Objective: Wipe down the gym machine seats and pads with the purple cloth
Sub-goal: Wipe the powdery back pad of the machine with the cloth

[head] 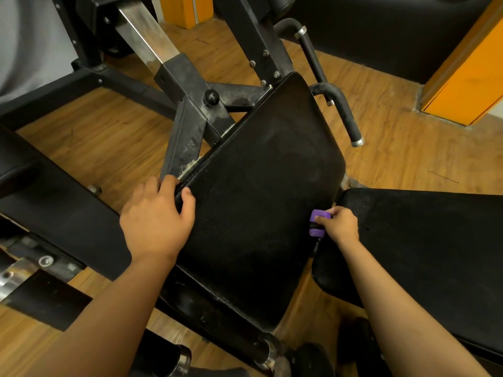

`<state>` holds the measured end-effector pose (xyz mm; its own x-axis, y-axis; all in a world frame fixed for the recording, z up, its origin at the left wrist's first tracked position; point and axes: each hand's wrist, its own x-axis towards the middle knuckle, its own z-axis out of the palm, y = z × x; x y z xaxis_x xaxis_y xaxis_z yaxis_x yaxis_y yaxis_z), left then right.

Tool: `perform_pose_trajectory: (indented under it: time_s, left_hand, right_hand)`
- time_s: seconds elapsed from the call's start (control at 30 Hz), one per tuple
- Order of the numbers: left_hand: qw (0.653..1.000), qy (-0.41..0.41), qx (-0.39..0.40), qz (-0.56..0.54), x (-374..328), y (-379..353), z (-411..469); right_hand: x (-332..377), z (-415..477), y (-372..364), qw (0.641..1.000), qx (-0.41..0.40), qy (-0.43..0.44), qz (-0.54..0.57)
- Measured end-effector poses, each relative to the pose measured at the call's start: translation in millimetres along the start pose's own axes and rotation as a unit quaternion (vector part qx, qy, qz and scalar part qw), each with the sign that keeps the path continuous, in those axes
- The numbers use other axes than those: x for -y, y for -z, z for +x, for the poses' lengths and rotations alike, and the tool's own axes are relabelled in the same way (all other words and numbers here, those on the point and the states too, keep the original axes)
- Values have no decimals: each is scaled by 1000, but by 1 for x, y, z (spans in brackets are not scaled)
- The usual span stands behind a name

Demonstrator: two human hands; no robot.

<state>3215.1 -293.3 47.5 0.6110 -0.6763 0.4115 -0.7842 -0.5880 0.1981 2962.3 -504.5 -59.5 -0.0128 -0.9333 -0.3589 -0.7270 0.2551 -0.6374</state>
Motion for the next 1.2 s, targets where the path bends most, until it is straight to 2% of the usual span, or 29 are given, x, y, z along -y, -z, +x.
perform_pose_trajectory:
  time_s: [0.1, 0.2, 0.33, 0.4, 0.53, 0.73, 0.97, 1.2]
  left_hand:
    - [1000, 1, 3, -3, 0, -1, 1]
    - [1000, -4, 2, 0, 0, -1, 0]
    - [1000, -5, 0, -2, 0, -1, 1]
    - [1000, -3, 1, -3, -1, -1, 0]
    - [1000, 0, 1, -10, -1, -1, 0]
    - [1000, 3, 9, -13, 0, -1, 0]
    - [1000, 10, 15, -18, -1, 1, -1]
    - [1000, 11, 14, -19, 0, 3, -1]
  right_hand:
    - [11, 5, 2, 999, -36, -13, 4]
    - [26, 4, -6, 995, -71, -16, 63]
    - [44, -1, -12, 982, 6, 58, 182]
    - [43, 2, -9, 986, 0, 71, 152]
    - [36, 12, -5, 992, -85, 18, 88]
    - [53, 22, -2, 981, -34, 83, 171]
    - [60, 66, 11, 986, -86, 4, 141]
    - [106, 76, 9, 981, -75, 22, 180]
